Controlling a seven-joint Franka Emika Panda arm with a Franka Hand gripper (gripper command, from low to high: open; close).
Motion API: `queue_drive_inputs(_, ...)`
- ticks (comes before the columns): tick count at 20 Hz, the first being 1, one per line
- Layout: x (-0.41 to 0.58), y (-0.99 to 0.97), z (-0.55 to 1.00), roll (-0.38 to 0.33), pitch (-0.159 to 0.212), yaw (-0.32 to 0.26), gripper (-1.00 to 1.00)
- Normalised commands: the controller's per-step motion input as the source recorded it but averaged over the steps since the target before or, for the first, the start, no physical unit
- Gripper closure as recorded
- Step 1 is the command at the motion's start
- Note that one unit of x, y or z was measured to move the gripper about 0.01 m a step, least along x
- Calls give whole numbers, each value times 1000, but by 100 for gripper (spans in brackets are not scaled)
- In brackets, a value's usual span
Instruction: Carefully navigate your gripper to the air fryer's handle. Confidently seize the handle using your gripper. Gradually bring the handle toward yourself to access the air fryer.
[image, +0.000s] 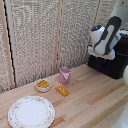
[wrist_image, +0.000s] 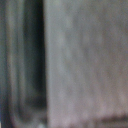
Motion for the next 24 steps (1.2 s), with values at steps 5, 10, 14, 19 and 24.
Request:
queue_drive_inputs(5, -22, 454, 12, 239, 71, -133, 100)
queue_drive_inputs(10, -5, 634, -9, 135, 0, -156, 100)
queue_drive_inputs(14, -15, 739, -112, 56, -41, -149, 100)
queue_drive_inputs(19, -63, 858, -266, 10, -101, -104, 100)
queue_drive_inputs(24, -118, 865, -195, 27, -137, -88, 100)
